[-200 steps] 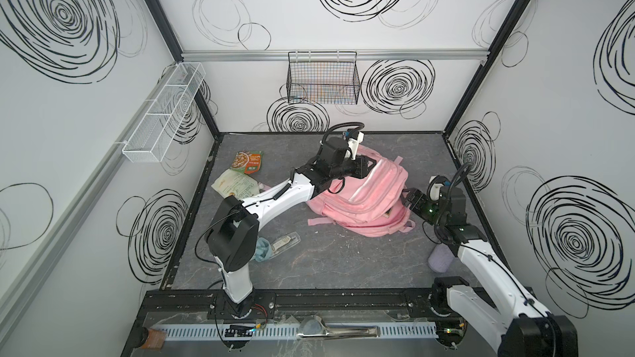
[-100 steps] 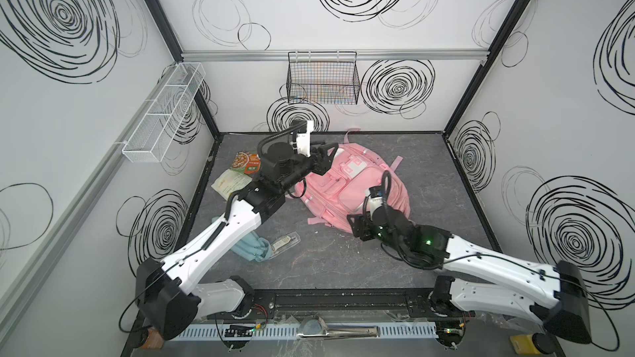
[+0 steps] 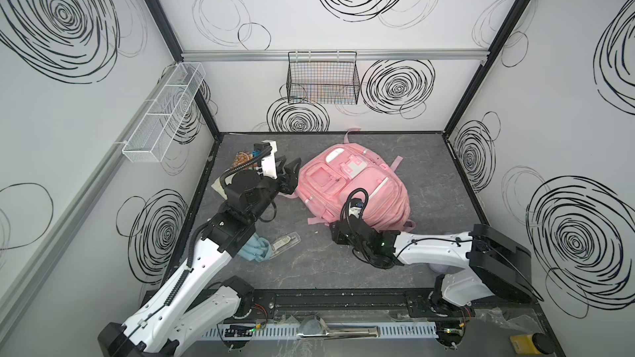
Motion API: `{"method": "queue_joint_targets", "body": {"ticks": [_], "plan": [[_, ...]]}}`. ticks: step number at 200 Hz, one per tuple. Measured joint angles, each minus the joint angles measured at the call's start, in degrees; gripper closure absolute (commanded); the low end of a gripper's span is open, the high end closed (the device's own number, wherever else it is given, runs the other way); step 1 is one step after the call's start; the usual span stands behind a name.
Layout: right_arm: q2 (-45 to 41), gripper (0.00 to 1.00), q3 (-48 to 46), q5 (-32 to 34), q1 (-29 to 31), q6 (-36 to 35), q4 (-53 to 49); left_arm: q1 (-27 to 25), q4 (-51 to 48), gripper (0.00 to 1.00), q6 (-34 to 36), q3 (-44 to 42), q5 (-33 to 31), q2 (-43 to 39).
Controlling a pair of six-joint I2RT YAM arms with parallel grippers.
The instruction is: Pack the student bag
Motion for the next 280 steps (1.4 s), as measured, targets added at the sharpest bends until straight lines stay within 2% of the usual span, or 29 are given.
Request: {"method": "queue_joint_targets", "body": {"ticks": [65, 93, 142, 195, 212, 230, 247, 259, 280], "plan": [[10.2, 0.49, 0.3, -2.7, 0.5, 10.3, 7.6, 2.2, -2.8, 0.45, 1.3, -1.5, -0.6, -4.3], [11.9, 0.55, 0.7, -1.2, 0.5, 14.4, 9.4, 3.0, -3.0, 0.45, 1.7, -1.6, -0.7, -4.6], [14.2, 0.65, 1.9, 4.9, 0.9, 21.5, 10.4, 3.8, -3.0, 0.45, 1.8, -1.6, -0.7, -4.6], [16.8, 0.65, 5.8, 11.5, 0.8, 28.6, 6.3, 4.0, -3.0, 0.45, 1.8, -2.1, -0.6, -4.6], [18.3, 0.71, 7.3, 12.5, 0.6, 29.0, 5.5, 4.0, -3.0, 0.45, 1.8, -2.2, -0.6, -4.6], [18.8, 0.85, 8.0, 13.4, 0.3, 29.6, 5.4, 4.0, -3.0, 0.45, 1.8, -2.2, -0.6, -4.7], [18.9, 0.9, 8.1, 14.1, 0.2, 30.1, 5.3, 4.1, -3.0, 0.45, 1.8, -2.2, -0.6, -4.8], [19.0, 0.98, 8.1, 14.7, 0.2, 30.2, 5.5, 4.2, -3.0, 0.45, 1.8, -2.2, -0.6, -4.9], [18.9, 1.0, 8.2, 15.2, 0.1, 29.3, 5.7, 4.3, -3.0, 0.45, 1.8, -2.2, -0.6, -4.9]]}}
